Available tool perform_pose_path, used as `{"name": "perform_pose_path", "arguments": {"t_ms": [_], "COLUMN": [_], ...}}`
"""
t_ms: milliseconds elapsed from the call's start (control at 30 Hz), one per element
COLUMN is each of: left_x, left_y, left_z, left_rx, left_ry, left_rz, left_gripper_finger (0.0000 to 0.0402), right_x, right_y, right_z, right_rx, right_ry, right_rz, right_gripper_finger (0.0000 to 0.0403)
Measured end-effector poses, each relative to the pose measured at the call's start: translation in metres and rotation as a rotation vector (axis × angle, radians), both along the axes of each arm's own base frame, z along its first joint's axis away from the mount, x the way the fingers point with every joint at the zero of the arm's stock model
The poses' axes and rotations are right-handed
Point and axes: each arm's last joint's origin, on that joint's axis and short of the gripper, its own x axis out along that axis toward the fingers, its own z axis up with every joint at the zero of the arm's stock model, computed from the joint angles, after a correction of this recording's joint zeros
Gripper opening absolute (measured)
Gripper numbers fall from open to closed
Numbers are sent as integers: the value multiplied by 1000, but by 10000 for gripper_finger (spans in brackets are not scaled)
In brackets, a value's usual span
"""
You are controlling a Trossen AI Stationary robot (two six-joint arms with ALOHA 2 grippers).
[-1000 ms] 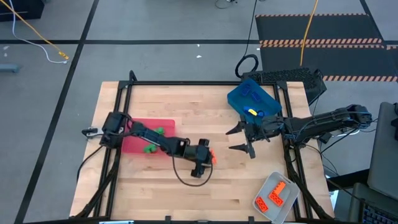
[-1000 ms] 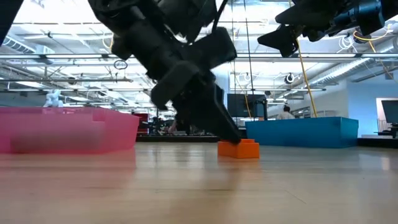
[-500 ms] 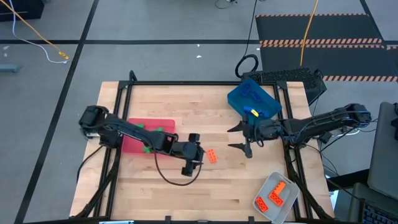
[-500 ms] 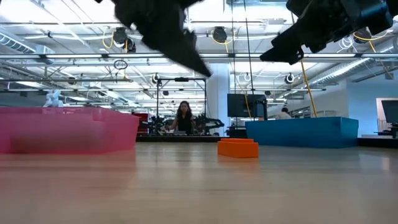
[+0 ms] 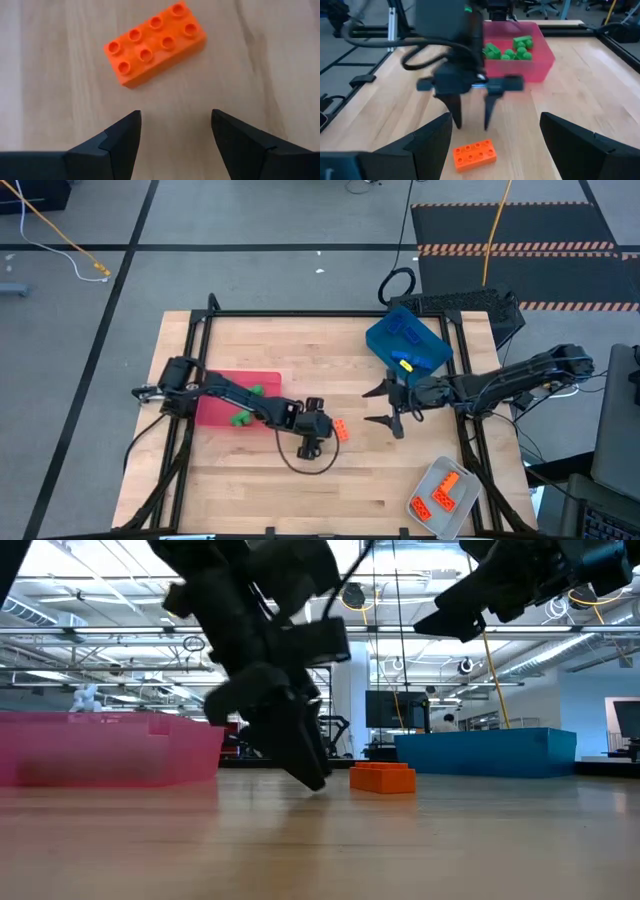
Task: Sort & place blocks by color
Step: Put the orange game piece into the gray bin
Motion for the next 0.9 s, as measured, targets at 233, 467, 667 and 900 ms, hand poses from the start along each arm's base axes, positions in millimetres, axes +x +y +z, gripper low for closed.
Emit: {"name": "perform_pose_path", "arguments": {"t_ms": [233, 467, 667, 900], "left_x": [14, 19, 16, 19], "left_y": [18, 20, 21, 31], "left_z": [5, 9, 7, 1], "left_rx": [-59, -99, -51, -23], "left_ry": [-117, -184, -142, -142], "left_rz": [30, 12, -9, 11], "left_gripper_finger": [241, 241, 241, 241], "right_x": [6, 8, 8, 9], "right_y": [1, 4, 6, 6], "right_z": [0, 5, 5, 3], "right_rx": [-10, -8, -9, 38], "right_ry": [-25, -39, -40, -28], "right_rz": [9, 21, 30, 14], "right_gripper_finger": [297, 297, 297, 297]}}
